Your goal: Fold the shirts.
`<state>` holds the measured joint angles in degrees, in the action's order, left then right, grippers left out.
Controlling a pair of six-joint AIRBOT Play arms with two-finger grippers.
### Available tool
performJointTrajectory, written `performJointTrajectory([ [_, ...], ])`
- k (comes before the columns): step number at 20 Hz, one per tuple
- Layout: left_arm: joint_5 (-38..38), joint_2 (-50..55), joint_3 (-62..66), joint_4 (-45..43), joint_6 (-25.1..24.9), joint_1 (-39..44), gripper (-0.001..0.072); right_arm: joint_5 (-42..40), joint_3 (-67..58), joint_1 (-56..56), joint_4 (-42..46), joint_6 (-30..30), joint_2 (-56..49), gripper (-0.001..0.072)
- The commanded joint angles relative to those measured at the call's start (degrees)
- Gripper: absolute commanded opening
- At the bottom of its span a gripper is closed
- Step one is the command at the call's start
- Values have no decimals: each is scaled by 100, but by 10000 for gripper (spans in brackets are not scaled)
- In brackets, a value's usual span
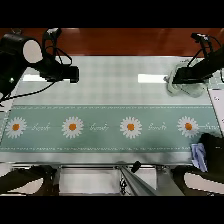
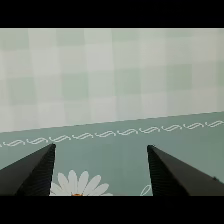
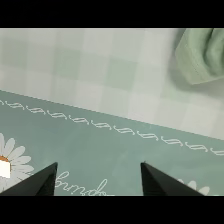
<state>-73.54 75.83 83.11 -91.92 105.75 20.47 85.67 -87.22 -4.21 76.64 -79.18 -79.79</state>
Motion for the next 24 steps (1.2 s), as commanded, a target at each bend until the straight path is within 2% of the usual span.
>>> performJointTrajectory([
  [1,0,4,0,0,0,2,704,0,-4,-2,-2,-2,-4,603],
  [19,0,4,0,0,0,2,704,-7,-4,-2,-2,-2,-4,603],
  [24,2,74,0,2,0,2,704,-787,-4,-2,-111,-7,-4,603],
])
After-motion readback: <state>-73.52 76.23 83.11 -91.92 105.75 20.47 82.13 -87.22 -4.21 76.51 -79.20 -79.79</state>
